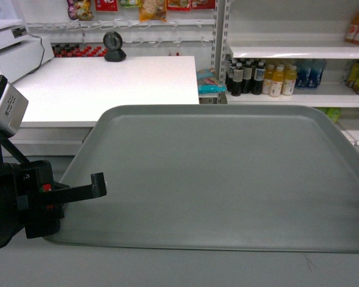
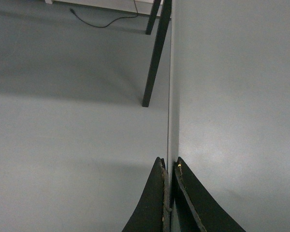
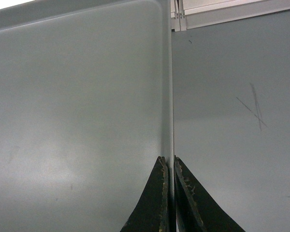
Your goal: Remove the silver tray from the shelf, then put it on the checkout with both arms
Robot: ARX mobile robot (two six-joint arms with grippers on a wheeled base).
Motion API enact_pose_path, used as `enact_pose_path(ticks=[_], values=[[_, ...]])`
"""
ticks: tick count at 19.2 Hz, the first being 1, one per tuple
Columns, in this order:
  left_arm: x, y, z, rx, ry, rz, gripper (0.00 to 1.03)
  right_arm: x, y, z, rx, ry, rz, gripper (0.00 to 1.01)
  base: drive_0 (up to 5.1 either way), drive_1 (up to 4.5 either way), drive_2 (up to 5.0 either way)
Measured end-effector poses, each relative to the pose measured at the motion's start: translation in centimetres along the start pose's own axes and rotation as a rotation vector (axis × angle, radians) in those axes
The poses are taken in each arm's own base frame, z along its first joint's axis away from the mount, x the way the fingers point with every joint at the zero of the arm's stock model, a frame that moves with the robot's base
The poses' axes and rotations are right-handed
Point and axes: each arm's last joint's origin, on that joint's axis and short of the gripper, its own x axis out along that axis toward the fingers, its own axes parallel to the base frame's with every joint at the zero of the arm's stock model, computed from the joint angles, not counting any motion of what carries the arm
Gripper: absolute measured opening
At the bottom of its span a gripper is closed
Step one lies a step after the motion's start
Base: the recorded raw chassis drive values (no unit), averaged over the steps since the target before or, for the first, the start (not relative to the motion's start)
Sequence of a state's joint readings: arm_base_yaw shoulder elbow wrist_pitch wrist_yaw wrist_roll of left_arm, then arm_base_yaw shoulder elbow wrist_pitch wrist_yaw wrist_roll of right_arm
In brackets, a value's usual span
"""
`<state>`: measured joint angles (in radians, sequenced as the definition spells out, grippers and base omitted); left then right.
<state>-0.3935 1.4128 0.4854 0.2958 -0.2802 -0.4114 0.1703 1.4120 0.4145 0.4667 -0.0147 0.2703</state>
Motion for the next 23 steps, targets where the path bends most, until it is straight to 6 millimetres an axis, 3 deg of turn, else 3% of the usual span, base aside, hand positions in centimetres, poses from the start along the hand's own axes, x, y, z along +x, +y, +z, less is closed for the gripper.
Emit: enact_pose_path(ticks=[19,23], values=[[0.00,0.01,0.01,-0.001,-0.001,0.000,0.03,0.01,-0.01,-0.02,0.000,0.002,-0.001,0.02,-5.0,2.45,2.3],[0.03,0.14,0.01,0.000,0.003,0.006,0.03,0.01,0.15,-0.05,-0.001,0.002,0.004,0.02,0.0,0.00,0.0]])
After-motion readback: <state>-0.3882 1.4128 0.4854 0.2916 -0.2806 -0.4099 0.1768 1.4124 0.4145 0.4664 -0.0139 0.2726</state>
